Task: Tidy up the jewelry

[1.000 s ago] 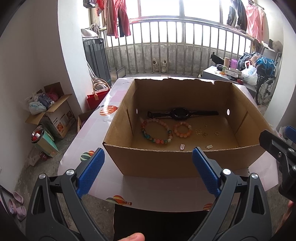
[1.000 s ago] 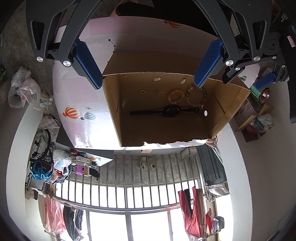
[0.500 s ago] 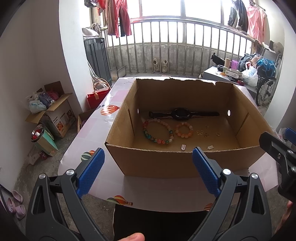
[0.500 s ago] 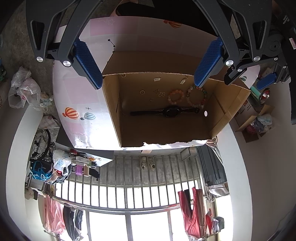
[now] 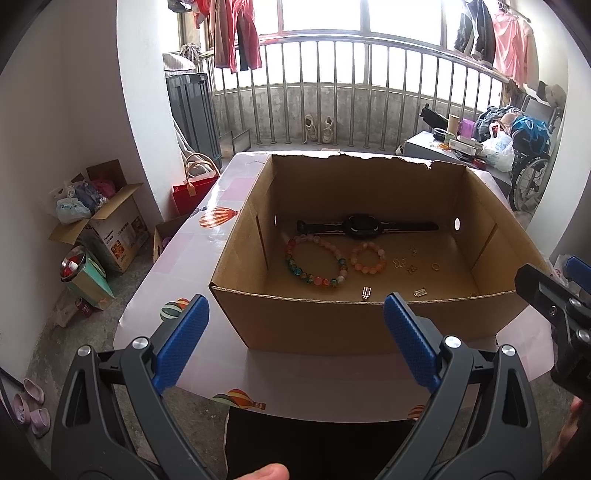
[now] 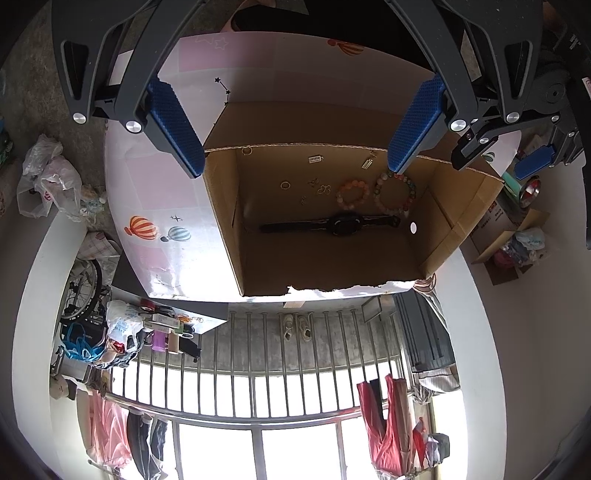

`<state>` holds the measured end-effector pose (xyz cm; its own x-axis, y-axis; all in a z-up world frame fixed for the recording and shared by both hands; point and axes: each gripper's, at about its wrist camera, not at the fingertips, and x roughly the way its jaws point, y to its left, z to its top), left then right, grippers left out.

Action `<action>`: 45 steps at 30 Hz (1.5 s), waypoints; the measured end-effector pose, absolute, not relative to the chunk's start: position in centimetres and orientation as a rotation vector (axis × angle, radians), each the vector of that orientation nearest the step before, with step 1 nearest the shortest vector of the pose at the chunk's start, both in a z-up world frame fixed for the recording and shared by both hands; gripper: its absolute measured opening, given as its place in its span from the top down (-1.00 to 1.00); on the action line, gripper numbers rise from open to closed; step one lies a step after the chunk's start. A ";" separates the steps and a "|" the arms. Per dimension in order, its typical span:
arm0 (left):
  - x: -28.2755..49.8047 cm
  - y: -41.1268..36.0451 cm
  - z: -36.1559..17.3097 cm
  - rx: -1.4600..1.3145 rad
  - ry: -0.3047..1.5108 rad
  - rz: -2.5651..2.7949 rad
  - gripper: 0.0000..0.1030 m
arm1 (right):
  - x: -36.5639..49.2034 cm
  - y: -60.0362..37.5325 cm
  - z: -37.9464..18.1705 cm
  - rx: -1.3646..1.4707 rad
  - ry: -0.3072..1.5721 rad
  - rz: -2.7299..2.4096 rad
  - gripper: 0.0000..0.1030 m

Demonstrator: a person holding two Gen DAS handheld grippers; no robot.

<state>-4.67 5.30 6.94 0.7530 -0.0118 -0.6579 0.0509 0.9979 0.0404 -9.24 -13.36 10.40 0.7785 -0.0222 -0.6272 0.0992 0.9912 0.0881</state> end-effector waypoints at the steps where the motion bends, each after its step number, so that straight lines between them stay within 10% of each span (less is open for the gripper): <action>1: -4.7 5.3 7.0 0.057 0.717 -0.037 -0.78 | -9.2 -13.3 10.4 0.115 0.677 -0.064 -0.87; 45: -5.1 6.5 7.4 0.022 0.688 -0.066 -0.78 | -8.3 -13.9 9.8 0.113 0.663 -0.125 -0.87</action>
<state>-5.09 6.48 7.40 0.7707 -0.0531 -0.6350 0.0677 0.9977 -0.0013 -8.25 -13.89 9.83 0.7812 -0.0798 -0.6192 0.1518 0.9863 0.0644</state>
